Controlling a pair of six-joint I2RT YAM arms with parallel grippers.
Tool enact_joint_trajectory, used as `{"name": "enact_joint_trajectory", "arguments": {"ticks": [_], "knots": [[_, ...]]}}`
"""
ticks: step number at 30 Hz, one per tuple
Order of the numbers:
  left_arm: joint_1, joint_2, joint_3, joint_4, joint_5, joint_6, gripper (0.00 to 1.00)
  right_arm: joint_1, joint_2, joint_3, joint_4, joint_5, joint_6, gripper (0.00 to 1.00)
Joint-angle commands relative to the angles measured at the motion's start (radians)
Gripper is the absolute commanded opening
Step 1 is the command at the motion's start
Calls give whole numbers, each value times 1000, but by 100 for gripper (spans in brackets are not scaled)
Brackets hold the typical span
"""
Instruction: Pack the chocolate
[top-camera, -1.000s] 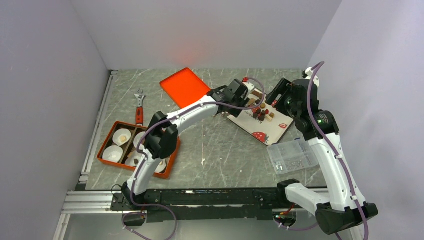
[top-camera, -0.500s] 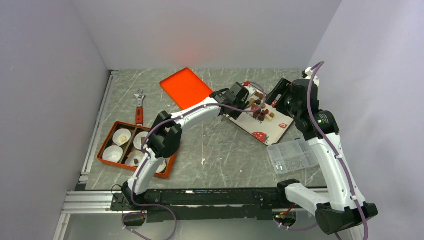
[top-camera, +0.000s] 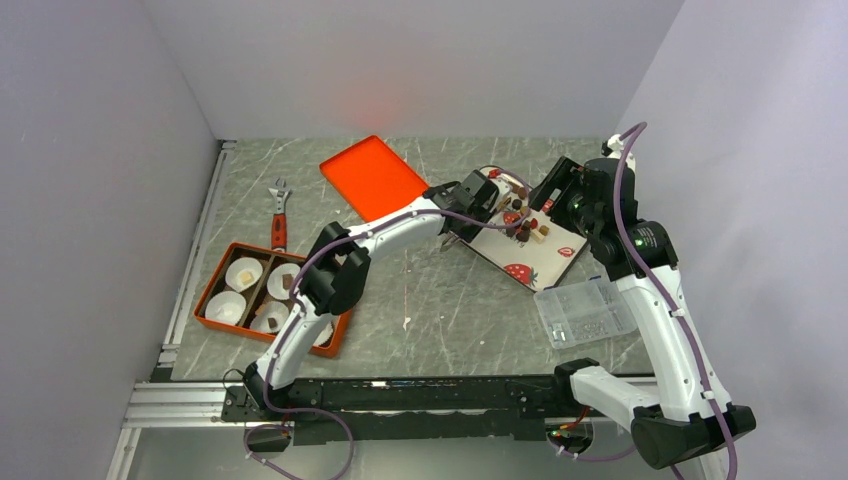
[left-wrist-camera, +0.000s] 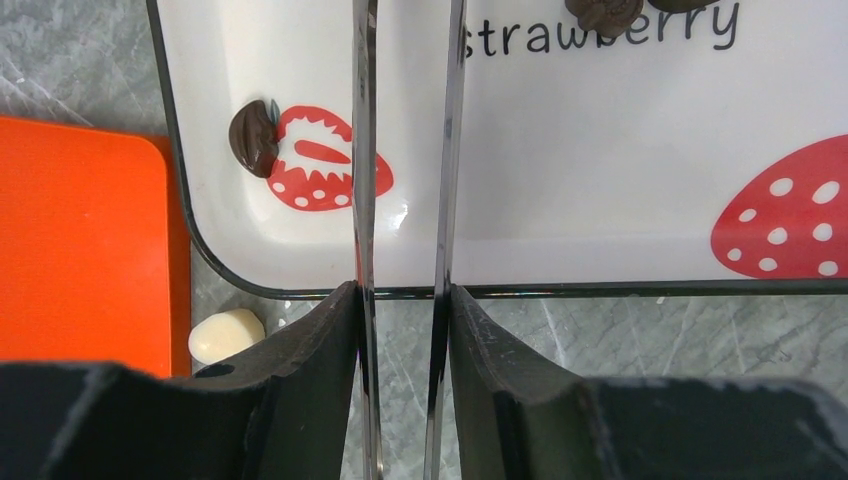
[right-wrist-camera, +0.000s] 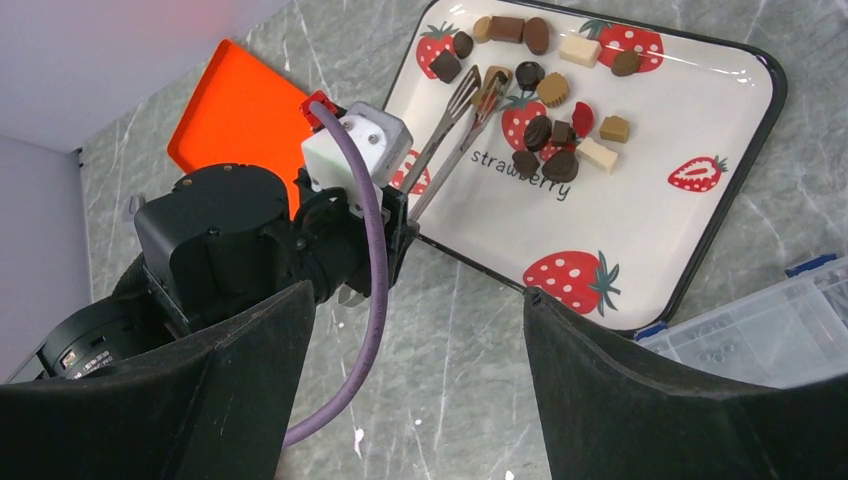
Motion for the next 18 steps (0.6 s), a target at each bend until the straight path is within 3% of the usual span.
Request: {"name": "enact_joint_trajectory", "arguments": {"ticks": [1, 18], "knots": [[-6, -90, 15, 7, -21, 14, 39, 1, -13, 2, 39, -3, -8, 79], [-6, -210, -2, -40, -35, 19, 34, 1, -13, -12, 51, -21, -7, 80]]}}
